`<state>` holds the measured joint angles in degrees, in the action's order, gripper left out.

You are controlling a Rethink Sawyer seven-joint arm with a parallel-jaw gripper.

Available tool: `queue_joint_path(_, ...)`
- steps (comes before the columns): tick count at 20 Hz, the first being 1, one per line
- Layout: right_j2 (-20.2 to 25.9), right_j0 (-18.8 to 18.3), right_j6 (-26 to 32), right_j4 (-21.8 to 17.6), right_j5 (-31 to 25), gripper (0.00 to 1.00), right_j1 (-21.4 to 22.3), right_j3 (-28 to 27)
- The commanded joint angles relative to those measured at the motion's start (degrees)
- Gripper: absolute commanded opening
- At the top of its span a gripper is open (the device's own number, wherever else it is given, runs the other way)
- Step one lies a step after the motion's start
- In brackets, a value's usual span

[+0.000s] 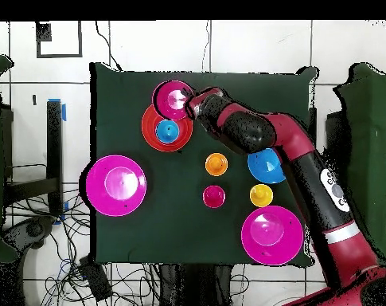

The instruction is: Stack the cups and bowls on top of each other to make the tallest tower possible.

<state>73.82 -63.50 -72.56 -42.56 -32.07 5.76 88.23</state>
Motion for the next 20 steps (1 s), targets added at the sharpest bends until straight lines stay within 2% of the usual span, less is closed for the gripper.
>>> queue_joint_path(1, -7.56, 0.75, 18.7, -5.53, -3.03, 0.0, -1.64, -1.56)
queue_joint_path(7, -7.64, 0.29, 17.61, -6.06, -2.98, 0.0, -2.18, -0.84)
queue_joint_path(20, -8.98, 1.17, 11.58, -5.1, -4.08, 0.0, 1.21, 1.94)
